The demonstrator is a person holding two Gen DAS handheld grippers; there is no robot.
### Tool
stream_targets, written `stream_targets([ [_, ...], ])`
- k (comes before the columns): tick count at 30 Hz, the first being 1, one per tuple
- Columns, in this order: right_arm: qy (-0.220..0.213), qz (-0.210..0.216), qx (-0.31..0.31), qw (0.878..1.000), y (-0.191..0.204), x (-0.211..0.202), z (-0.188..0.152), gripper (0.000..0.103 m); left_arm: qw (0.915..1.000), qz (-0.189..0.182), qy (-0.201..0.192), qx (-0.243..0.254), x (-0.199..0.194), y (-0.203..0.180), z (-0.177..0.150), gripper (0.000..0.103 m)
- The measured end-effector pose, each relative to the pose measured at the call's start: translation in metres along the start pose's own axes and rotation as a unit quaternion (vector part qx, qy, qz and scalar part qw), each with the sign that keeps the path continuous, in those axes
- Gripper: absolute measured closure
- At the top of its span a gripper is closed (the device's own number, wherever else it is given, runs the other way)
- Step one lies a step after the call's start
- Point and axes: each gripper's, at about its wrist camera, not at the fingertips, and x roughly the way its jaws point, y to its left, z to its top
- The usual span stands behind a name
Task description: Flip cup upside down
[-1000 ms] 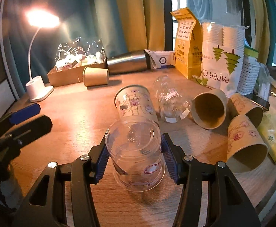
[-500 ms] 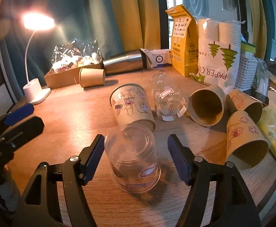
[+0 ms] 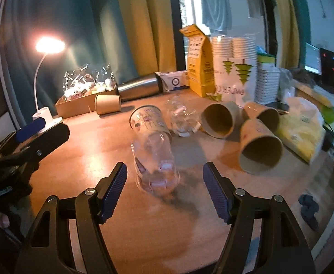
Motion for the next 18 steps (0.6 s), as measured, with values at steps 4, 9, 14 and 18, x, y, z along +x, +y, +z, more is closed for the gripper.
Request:
stream_targets([
  [4, -0.011, -0.01, 0.009, 1.0, -0.003, -0.011, -0.01, 0.031, 0.9998, 0.01, -0.012, 0.013, -0.006, -0.006, 0.0, 0.001],
  [9, -0.009, -0.009, 0.016, 1.0, -0.006, -0.011, -0.013, 0.031, 0.9996, 0.007, -0.021, 0.017, -0.011, -0.008, 0.001, 0.001],
  [14, -0.005, -0.009, 0.016, 1.0, -0.007, -0.006, -0.015, 0.031, 0.9998, -0.004, 0.0, 0.021, -0.006, -0.011, 0.0, 0.001],
  [18, -0.007, -0.01, 0.015, 1.0, -0.006, -0.007, -0.015, 0.031, 0.9997, 0.002, 0.004, 0.024, -0.005, -0.012, -0.001, 0.001],
])
